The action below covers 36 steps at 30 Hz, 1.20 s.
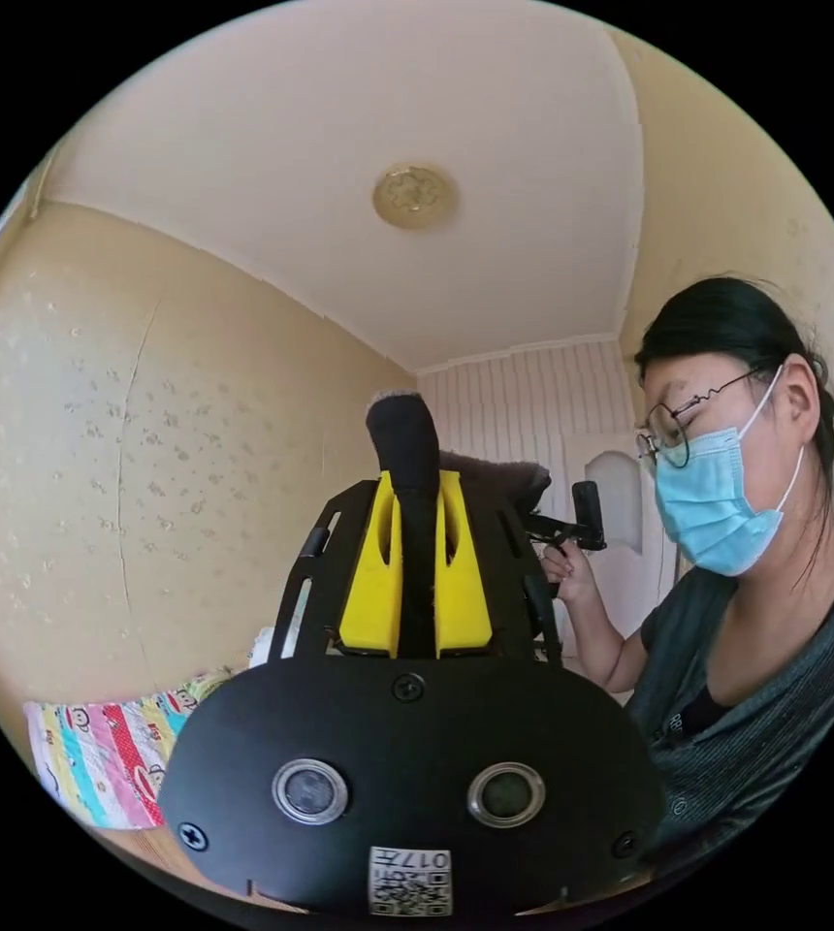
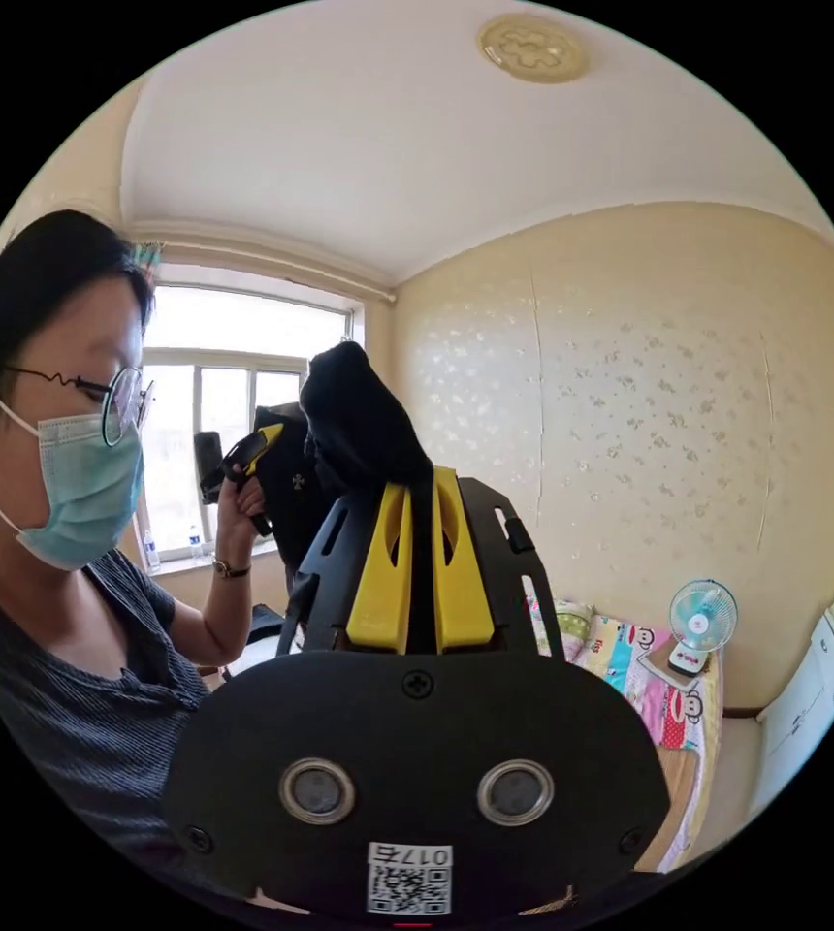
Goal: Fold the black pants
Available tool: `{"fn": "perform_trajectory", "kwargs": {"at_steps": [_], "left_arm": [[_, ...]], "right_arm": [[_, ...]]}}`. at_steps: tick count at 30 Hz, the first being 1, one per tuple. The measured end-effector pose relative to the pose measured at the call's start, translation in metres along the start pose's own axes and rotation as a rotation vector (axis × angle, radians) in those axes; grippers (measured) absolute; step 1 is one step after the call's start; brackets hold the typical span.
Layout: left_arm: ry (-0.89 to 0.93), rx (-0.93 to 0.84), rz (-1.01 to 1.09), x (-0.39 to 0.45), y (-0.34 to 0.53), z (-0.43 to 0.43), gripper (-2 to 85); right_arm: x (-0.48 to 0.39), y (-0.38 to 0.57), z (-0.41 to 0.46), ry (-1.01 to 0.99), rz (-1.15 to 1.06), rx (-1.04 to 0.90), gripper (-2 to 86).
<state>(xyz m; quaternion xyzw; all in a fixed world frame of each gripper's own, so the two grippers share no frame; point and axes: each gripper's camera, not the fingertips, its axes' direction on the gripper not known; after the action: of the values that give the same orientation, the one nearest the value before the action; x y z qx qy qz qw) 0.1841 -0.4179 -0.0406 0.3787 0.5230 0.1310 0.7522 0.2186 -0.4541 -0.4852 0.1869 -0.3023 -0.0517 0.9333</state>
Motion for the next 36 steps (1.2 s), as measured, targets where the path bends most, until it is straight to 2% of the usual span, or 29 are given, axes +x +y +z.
{"fn": "perform_trajectory", "kwargs": {"at_steps": [4,6,7,9,11,12,14,15,18,19,21,22,24,26,29,31,33,35,36], "left_arm": [[-0.072,-0.06,-0.087,-0.044,0.025,0.021,5.3],[-0.191,-0.129,-0.205,-0.103,0.069,0.058,5.1],[-0.233,-0.15,-0.239,-0.122,0.082,0.071,5.0],[-0.378,-0.306,-0.267,-0.204,0.127,0.143,4.9],[-0.414,-0.404,-0.31,-0.281,0.165,0.197,5.1],[-0.391,-0.423,-0.415,-0.338,0.193,0.223,5.5],[-0.39,-0.424,-0.637,-0.422,0.25,0.246,6.2],[-0.442,-0.451,-0.739,-0.464,0.29,0.252,7.1],[-0.623,-0.59,-0.835,-0.519,0.381,0.23,8.6],[-0.606,-0.617,-0.842,-0.523,0.401,0.222,8.5],[-0.536,-0.784,-0.841,-0.52,0.489,0.182,8.3],[-0.53,-0.834,-0.841,-0.514,0.513,0.171,8.3],[-0.428,-1.063,-0.915,-0.48,0.621,0.119,8.5],[-0.325,-1.19,-1.046,-0.442,0.697,0.079,9.1],[-0.225,-1.35,-1.118,-0.366,0.777,0.035,10.3],[-0.162,-1.455,-1.088,-0.327,0.807,0.03,11.2],[-0.103,-1.644,-1.007,-0.279,0.841,0.036,12.8],[-0.124,-1.803,-0.889,-0.251,0.862,0.039,13.1],[-0.197,-1.88,-0.778,-0.241,0.867,0.038,12.9]], "right_arm": [[0.07,0.011,0.055,0.073,0.089,-0.103,4.4],[0.117,0.023,0.098,0.133,0.143,-0.186,4.3],[0.154,0.028,0.135,0.162,0.181,-0.264,4.3],[0.221,0.035,0.203,0.208,0.237,-0.405,4.1],[0.316,0.054,0.3,0.272,0.329,-0.55,3.7],[0.34,0.062,0.323,0.291,0.354,-0.578,3.6],[0.437,0.105,0.397,0.275,0.608,-0.649,2.9],[0.457,0.118,0.41,0.27,0.652,-0.665,2.8],[0.518,0.19,0.436,0.329,0.8,-0.671,1.8],[0.529,0.222,0.439,0.286,0.822,-0.675,1.8],[0.536,0.276,0.442,0.207,0.815,-0.736,1.9],[0.536,0.319,0.444,0.172,0.827,-0.814,1.8],[0.53,0.389,0.445,0.099,0.855,-0.966,1.8],[0.514,0.476,0.438,0.013,0.917,-1.167,1.8],[0.495,0.547,0.408,-0.04,1.053,-1.288,1.8],[0.49,0.572,0.385,-0.062,1.174,-1.283,1.7],[0.487,0.589,0.366,-0.089,1.285,-1.276,1.7],[0.487,0.602,0.348,-0.098,1.367,-1.288,1.7],[0.488,0.604,0.344,-0.101,1.382,-1.293,1.7]]}}
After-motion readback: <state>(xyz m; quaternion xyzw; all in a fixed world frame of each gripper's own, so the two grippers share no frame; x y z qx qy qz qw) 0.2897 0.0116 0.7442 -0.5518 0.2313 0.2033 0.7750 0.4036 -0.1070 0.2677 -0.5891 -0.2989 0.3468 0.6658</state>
